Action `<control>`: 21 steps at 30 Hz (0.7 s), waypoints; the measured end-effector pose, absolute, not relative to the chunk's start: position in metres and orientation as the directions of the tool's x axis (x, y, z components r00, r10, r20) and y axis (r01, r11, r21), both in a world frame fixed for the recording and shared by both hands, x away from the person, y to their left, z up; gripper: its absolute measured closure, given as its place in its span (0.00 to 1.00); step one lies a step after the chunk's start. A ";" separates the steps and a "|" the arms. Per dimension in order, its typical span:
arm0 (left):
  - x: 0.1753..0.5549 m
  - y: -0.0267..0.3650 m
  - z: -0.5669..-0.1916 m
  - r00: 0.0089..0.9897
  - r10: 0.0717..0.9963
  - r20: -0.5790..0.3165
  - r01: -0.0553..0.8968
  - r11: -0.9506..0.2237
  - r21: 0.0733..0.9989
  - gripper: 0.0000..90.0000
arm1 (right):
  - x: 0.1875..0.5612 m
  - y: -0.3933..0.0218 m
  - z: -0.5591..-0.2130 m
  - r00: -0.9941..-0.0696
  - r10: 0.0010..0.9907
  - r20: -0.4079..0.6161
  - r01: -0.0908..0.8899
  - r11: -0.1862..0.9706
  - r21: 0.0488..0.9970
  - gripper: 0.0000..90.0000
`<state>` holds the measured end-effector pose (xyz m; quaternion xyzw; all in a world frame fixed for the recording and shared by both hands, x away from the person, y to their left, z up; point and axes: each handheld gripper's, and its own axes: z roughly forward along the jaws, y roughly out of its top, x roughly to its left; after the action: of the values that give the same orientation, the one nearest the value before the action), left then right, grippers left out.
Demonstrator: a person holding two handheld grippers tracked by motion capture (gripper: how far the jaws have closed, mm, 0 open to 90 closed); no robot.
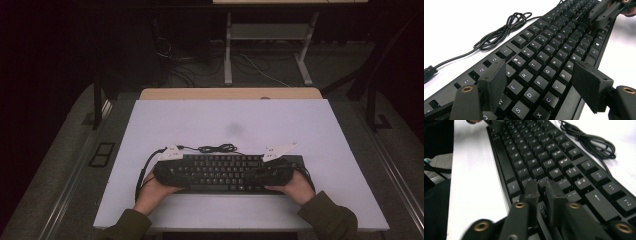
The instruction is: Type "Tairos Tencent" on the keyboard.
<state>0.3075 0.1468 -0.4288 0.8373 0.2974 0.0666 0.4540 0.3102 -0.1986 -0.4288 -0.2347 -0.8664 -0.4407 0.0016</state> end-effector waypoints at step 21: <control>0.304 0.154 -0.429 0.802 0.576 -0.157 0.446 -0.403 0.800 0.30 | 0.324 -0.178 -0.426 -0.846 0.485 0.222 0.438 0.395 0.807 0.25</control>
<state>0.3041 0.1543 -0.4287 0.8343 0.3061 0.0718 0.4528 0.3238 -0.1777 -0.4257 -0.2766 -0.8348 -0.4754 -0.0246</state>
